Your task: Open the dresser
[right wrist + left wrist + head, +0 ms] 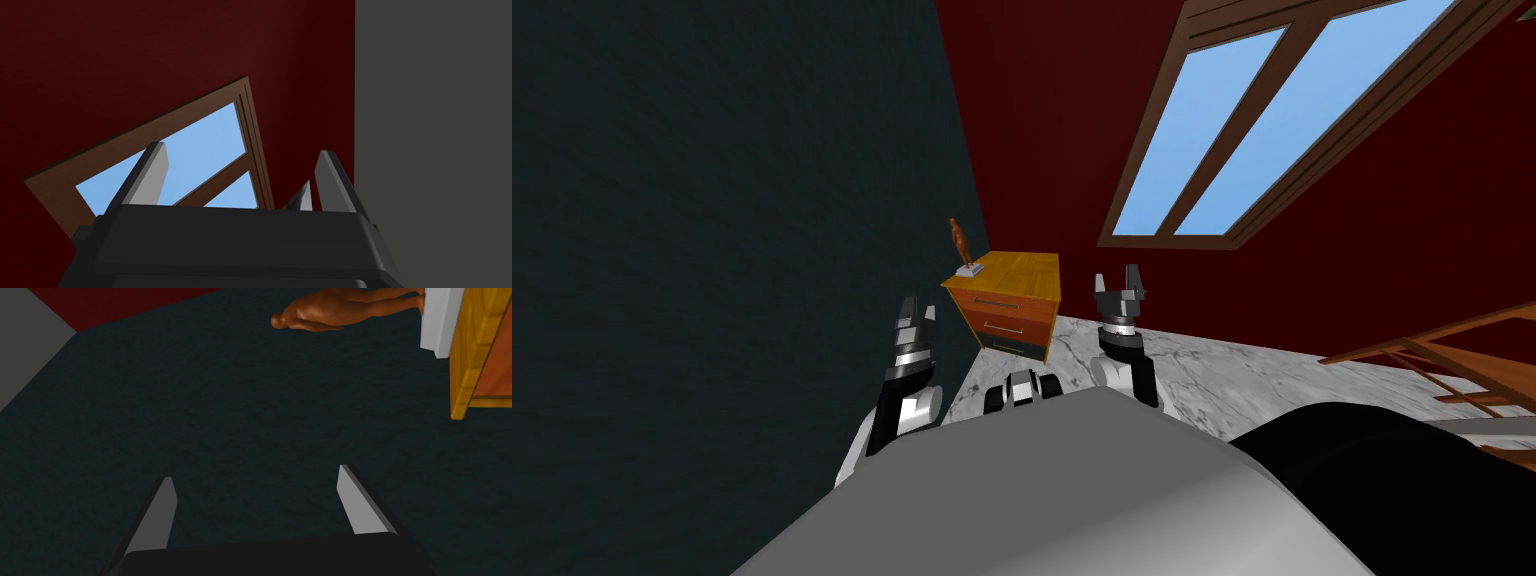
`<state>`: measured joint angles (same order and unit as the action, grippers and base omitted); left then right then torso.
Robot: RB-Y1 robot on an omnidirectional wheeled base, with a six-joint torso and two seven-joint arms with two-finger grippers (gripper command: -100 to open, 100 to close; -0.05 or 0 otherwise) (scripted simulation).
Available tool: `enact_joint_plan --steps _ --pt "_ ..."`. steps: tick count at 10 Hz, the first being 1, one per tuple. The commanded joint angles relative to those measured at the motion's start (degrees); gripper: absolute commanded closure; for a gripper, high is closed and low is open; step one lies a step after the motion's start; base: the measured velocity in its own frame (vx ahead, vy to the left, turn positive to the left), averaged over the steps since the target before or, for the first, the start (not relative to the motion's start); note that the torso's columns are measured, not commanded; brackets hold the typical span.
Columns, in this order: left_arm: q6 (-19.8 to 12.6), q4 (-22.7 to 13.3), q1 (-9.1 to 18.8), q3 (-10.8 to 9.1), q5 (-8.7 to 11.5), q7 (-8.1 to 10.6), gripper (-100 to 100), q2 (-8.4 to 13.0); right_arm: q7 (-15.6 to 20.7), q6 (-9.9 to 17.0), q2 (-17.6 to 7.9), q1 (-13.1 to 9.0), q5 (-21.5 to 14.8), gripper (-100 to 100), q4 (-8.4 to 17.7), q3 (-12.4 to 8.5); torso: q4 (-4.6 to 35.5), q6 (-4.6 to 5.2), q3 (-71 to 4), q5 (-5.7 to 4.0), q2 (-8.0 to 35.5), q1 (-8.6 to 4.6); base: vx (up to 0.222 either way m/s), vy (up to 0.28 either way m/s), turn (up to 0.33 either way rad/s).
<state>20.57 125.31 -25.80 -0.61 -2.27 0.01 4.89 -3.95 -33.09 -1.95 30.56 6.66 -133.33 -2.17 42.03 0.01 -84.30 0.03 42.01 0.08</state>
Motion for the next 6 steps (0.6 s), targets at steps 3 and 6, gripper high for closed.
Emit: enact_joint_plan --steps 3,6 --pt "0.49 -5.82 2.0 1.34 -1.02 -0.91 -100 2.32 0.0 0.0 0.0 0.0 0.0 0 0.0 0.0 0.24 0.0 -0.28 -0.03 0.25 -0.11 0.045 0.034 -0.059" --pt "0.92 -9.16 2.99 2.04 -1.54 -1.35 -100 2.55 0.0 0.0 0.0 0.01 0.0 0 0.0 0.0 0.26 -0.01 -0.25 -0.02 0.3 -0.07 0.044 0.039 -0.056"
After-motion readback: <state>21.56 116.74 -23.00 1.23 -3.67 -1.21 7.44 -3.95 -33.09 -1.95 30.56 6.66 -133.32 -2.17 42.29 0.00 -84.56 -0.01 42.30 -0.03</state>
